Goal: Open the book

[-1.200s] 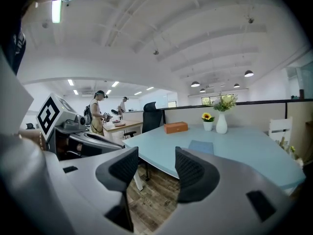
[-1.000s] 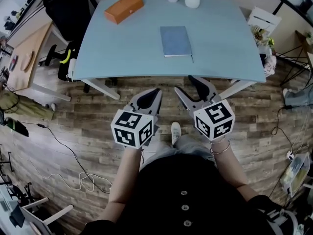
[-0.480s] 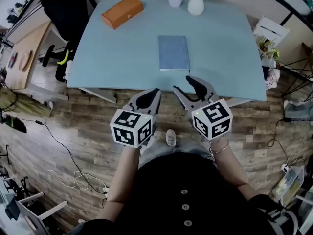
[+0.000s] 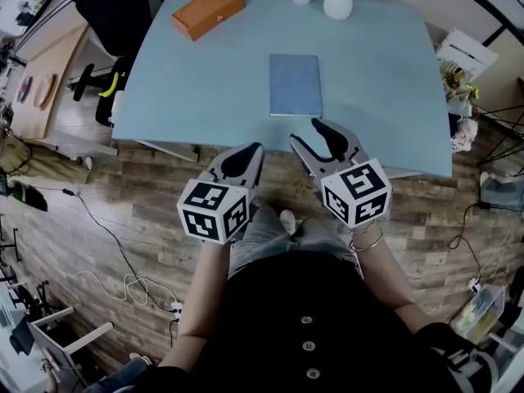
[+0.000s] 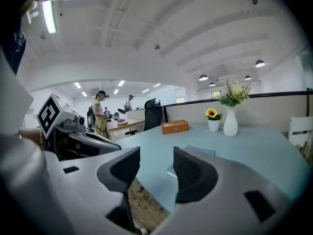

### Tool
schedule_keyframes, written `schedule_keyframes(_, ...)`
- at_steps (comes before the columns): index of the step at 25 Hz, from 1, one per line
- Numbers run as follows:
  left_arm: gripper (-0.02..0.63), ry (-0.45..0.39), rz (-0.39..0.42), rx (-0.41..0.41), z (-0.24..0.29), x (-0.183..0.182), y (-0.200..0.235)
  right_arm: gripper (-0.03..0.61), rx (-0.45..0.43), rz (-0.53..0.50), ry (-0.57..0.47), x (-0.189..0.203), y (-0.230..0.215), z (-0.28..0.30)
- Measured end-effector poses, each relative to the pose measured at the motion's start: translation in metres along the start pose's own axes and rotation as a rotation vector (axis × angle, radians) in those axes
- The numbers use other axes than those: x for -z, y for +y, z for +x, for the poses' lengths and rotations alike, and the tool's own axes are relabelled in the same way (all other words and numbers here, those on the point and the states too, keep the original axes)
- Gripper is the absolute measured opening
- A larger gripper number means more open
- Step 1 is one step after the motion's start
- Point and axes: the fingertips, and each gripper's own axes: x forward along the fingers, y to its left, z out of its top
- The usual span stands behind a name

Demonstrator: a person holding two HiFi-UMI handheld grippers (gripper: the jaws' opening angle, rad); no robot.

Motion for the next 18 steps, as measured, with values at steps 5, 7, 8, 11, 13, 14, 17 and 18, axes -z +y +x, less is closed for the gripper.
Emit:
schedule_keyframes(5,0.012,0.018,-0.007,0.006,0.002,0.005,0.003,0.196,0.002,0.017,0.014,0.007,-0.001,0.004)
schedule_keyframes(7,0.013,0.016,-0.011,0.01,0.003,0.004,0.004,0.196,0.006,0.018,0.016,0.007,-0.002,0.006)
schedule_keyframes(8,0.012,0.017,-0.011,0.013,0.005,0.004,0.005,0.196,0.009,0.02,0.018,0.008,-0.003,0.007)
schedule_keyframes(11,0.012,0.023,-0.014,0.02,0.008,0.004,0.007,0.196,0.016,0.029,0.026,0.01,-0.005,0.009)
schedule_keyframes(13,0.012,0.024,-0.02,0.022,0.011,0.002,0.011,0.196,0.019,0.031,0.035,0.012,-0.007,0.011)
schedule_keyframes(14,0.012,0.025,-0.021,0.025,0.014,0.001,0.013,0.196,0.022,0.031,0.04,0.012,-0.01,0.014)
schedule_keyframes(17,0.013,0.03,-0.027,0.034,0.022,0.0,0.023,0.196,0.039,0.038,0.051,0.013,-0.018,0.023)
schedule_keyframes(18,0.012,0.034,-0.031,0.038,0.026,-0.001,0.026,0.196,0.044,0.041,0.055,0.013,-0.02,0.027)
